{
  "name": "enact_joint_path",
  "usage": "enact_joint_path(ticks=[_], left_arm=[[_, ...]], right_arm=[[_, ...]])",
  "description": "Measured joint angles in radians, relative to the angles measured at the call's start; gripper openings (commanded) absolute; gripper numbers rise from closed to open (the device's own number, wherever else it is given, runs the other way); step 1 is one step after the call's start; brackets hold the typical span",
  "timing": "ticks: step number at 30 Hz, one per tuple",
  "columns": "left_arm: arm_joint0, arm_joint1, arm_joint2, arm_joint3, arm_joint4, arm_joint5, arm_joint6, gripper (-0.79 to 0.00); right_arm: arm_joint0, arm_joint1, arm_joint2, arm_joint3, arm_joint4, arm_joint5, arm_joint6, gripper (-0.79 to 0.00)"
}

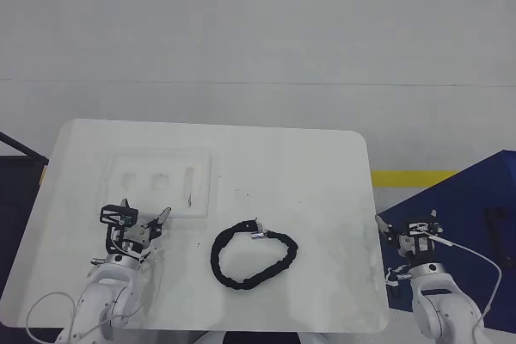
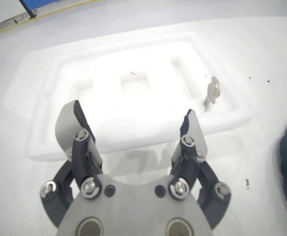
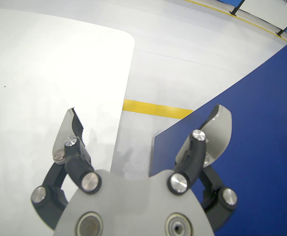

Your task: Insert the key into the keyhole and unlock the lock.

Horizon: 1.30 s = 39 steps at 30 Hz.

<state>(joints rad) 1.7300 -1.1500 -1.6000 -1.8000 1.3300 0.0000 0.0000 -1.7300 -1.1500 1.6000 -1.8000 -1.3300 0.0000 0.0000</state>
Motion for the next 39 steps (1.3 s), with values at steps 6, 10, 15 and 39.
enact_joint_path(ticks=[6,10,15,39], left_arm=[[0.0,0.0,0.0,0.0,0.0,0.0,0.0,-0.078],[0.0,0.0,0.0,0.0,0.0,0.0,0.0,-0.08],[0.0,0.0,0.0,0.0,0.0,0.0,0.0,0.0],[-0.487,0.067,-0.112,-0.268,-0.609,0.193,-1.514,0.0]], right_arm=[[0.0,0.0,0.0,0.0,0.0,0.0,0.0,-0.001],[0.0,0.0,0.0,0.0,0.0,0.0,0.0,-0.001],[0.0,0.0,0.0,0.0,0.0,0.0,0.0,0.0],[0.0,0.0,0.0,0.0,0.0,0.0,0.0,0.0]])
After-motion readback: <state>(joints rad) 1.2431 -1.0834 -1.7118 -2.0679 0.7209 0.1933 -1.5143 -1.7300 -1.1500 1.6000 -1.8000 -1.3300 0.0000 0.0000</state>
